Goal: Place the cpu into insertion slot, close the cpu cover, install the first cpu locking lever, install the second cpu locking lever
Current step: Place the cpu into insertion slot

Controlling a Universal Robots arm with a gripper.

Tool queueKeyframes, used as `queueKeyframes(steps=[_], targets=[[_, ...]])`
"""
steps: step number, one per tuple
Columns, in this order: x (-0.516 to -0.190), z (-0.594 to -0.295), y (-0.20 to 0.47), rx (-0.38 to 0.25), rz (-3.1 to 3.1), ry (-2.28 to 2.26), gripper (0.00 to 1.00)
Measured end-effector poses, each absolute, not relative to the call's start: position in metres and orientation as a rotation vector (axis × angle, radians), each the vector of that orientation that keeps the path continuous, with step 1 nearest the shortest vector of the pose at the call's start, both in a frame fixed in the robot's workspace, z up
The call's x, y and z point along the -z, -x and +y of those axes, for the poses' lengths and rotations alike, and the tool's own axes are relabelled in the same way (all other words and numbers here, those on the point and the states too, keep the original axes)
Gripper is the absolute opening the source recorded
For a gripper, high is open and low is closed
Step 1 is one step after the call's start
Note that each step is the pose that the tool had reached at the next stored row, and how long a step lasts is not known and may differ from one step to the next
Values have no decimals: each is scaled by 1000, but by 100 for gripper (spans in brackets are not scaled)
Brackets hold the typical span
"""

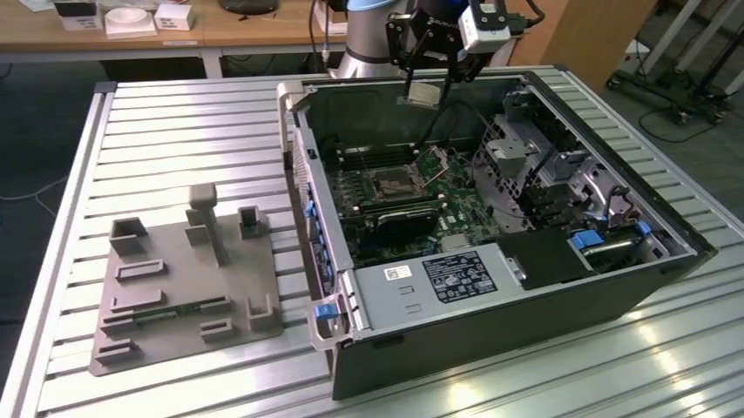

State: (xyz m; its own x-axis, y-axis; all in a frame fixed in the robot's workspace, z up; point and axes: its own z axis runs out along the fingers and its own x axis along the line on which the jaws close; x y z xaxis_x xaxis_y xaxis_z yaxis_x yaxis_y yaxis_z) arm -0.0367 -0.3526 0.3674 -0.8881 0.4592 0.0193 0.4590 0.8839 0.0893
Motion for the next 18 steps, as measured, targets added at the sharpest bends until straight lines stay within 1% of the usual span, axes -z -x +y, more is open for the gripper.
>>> queueKeyframes(steps=[18], targets=[[-367, -353, 37, -143, 3029, -804, 54]])
